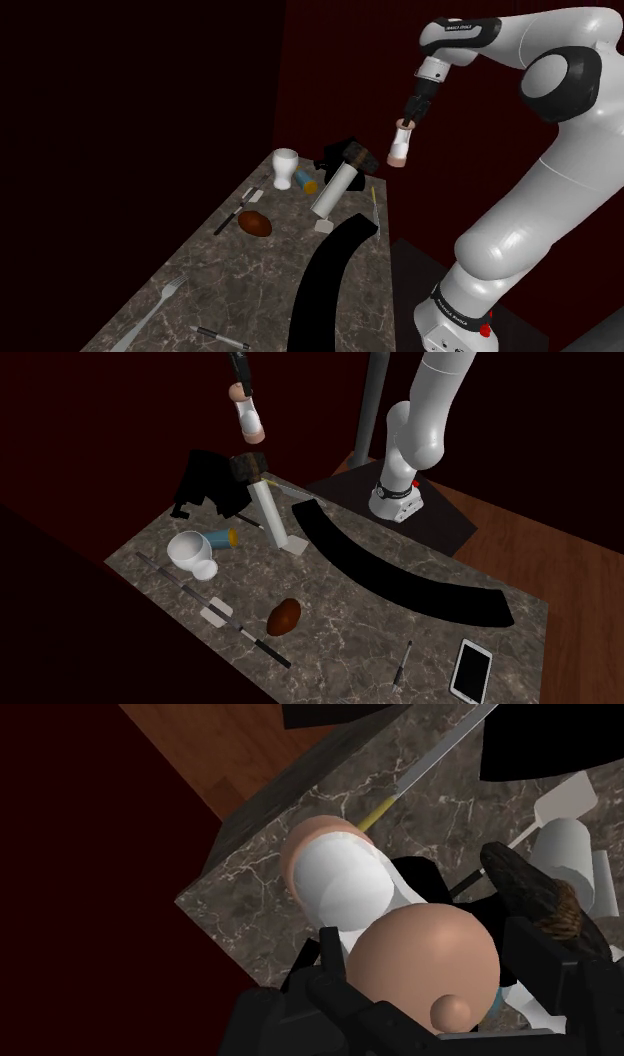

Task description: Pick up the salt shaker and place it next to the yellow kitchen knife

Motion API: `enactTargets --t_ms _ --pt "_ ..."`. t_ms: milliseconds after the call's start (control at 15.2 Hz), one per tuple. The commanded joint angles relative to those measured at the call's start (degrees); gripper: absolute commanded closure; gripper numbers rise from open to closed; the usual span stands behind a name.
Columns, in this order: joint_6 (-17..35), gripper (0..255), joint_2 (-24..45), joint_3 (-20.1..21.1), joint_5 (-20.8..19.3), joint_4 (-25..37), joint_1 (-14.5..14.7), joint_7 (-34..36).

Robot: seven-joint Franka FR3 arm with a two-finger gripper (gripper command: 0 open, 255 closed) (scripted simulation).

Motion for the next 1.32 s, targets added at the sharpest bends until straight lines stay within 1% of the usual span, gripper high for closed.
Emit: enactTargets --t_ms 0,1254 --pt "1.5 255 -0.3 0.0 -0.1 -1.7 0.0 -0.1" --pt "15.9 255 0.9 -0.2 0.5 -15.1 -0.1 -1.8"
